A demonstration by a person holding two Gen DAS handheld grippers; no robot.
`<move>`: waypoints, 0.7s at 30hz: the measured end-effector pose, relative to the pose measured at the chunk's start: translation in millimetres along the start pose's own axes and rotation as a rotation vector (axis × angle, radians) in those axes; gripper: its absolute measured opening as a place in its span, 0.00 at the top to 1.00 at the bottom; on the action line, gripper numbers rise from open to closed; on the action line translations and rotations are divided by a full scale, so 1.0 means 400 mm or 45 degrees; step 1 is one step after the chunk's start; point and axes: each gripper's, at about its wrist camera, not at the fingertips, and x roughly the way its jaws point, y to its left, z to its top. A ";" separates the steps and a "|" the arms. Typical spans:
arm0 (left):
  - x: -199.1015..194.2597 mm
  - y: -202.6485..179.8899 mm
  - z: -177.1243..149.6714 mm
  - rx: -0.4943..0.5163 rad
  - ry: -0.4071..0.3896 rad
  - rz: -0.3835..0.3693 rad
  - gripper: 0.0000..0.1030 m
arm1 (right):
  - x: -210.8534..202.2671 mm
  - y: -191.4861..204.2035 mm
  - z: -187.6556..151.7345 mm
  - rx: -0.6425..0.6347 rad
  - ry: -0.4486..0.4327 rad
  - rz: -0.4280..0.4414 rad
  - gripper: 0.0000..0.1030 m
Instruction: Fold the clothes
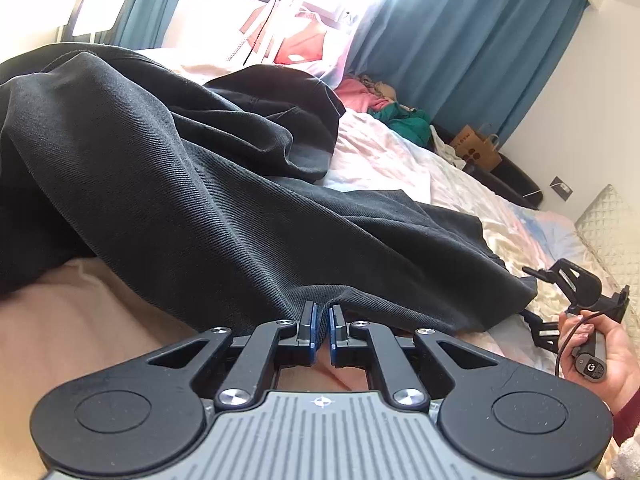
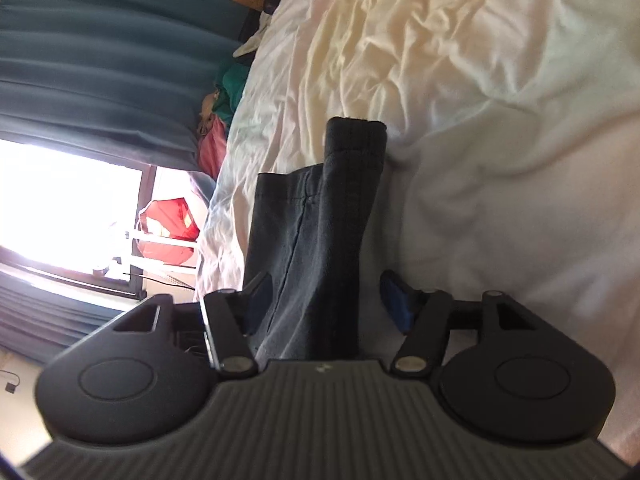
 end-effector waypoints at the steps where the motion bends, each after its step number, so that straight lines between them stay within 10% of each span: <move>1: 0.001 0.000 0.001 -0.003 -0.001 0.000 0.94 | 0.009 0.007 0.003 -0.042 -0.006 0.003 0.39; 3: 0.004 0.002 0.003 -0.010 0.000 0.000 0.94 | 0.025 0.020 0.009 -0.128 -0.023 0.003 0.41; 7: 0.008 0.007 0.003 -0.020 0.006 0.004 0.94 | 0.051 0.014 0.029 -0.202 -0.055 -0.036 0.79; 14: 0.019 0.011 0.005 -0.023 -0.016 0.000 0.94 | 0.025 0.034 0.034 -0.232 -0.081 -0.010 0.89; 21: -0.005 -0.008 0.010 0.023 -0.121 -0.085 0.95 | -0.135 0.141 0.020 -0.374 -0.369 0.139 0.91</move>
